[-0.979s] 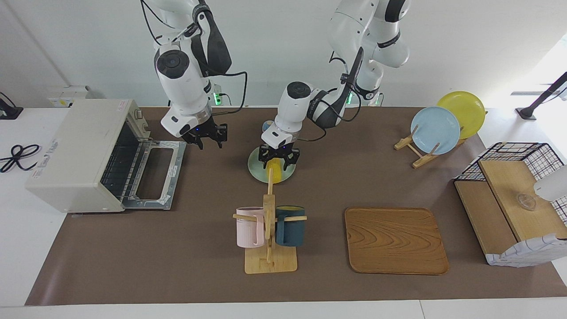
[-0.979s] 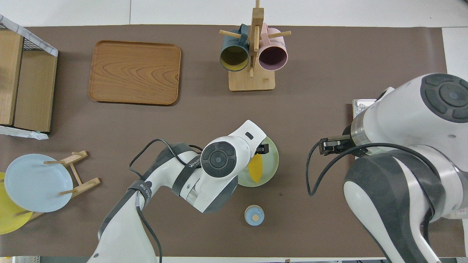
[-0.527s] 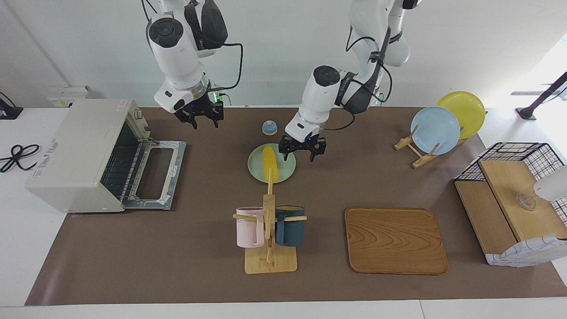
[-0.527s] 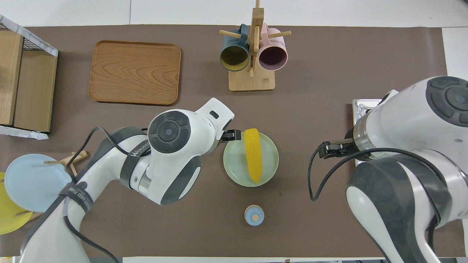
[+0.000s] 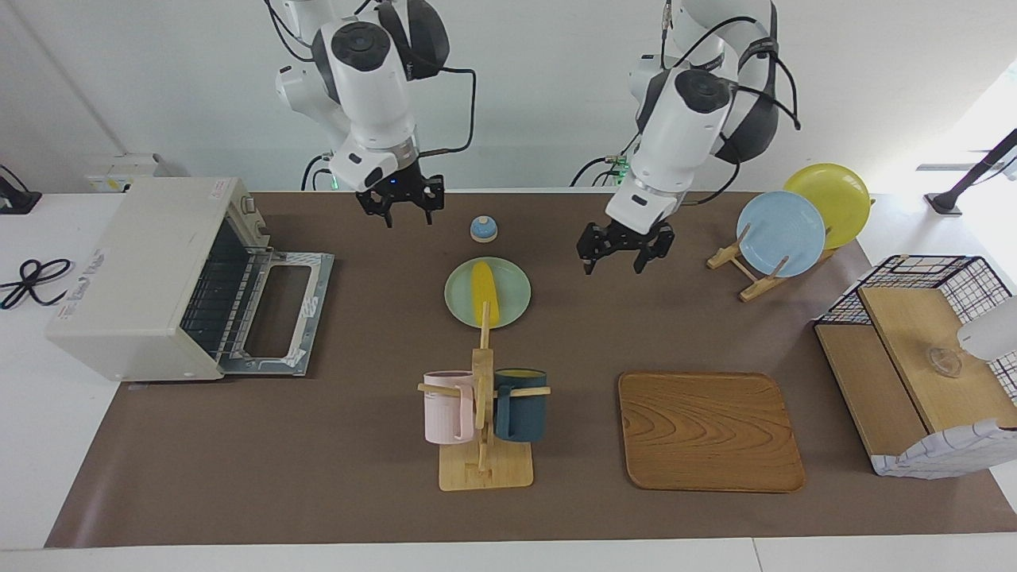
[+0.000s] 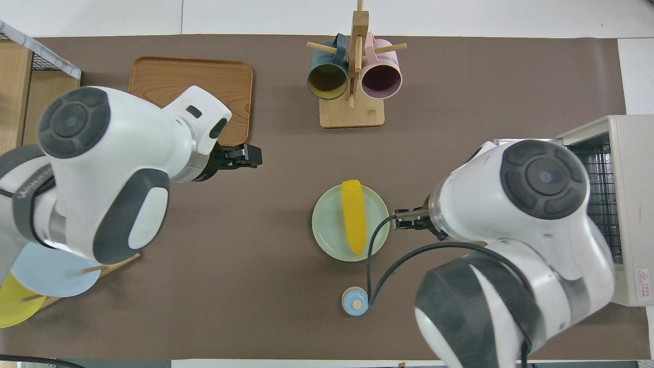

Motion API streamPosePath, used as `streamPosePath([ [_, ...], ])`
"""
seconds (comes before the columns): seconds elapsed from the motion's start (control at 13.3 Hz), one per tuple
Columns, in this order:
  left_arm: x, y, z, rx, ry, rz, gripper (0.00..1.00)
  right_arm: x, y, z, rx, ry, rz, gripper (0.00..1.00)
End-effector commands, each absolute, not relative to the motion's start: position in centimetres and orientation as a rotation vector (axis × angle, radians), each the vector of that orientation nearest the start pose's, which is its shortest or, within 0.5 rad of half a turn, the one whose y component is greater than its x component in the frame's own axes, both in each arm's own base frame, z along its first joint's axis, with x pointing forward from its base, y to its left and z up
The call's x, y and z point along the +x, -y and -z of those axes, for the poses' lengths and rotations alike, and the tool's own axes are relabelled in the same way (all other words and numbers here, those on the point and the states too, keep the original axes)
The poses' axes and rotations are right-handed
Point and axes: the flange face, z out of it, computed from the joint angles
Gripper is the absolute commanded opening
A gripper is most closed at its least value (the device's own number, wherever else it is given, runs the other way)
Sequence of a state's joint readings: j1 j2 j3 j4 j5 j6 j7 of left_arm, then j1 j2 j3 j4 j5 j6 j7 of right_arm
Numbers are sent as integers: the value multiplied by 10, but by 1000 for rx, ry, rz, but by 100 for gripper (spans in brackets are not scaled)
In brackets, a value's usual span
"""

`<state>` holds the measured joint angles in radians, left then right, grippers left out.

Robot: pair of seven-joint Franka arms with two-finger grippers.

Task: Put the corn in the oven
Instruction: 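Withdraw the left gripper while the right gripper reaches the green plate, then grasp the green plate rim with the right gripper and lift it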

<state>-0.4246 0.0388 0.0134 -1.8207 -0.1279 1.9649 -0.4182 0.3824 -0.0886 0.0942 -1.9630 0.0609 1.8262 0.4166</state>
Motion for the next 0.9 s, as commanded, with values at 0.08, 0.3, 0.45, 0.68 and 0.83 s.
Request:
streamPosePath([
  [0.08,558,164,-562,-3278,41,35,100,473,-337,-484,-3093,-28,-78,69],
  [0.3,561,87,-586,-3263,-92,-4,100,471,-416,-452,-3126,-49,16,62],
  [0.45,549,62,-600,-3214,-128,-22,100,462,-449,-399,-3214,41,97,62],
  [0.68,530,57,-612,-3191,-151,-80,100,463,-458,-351,-3213,58,124,62],
  [0.83,518,59,-613,-3161,-171,-138,100,458,-459,-329,-3230,87,130,55],
])
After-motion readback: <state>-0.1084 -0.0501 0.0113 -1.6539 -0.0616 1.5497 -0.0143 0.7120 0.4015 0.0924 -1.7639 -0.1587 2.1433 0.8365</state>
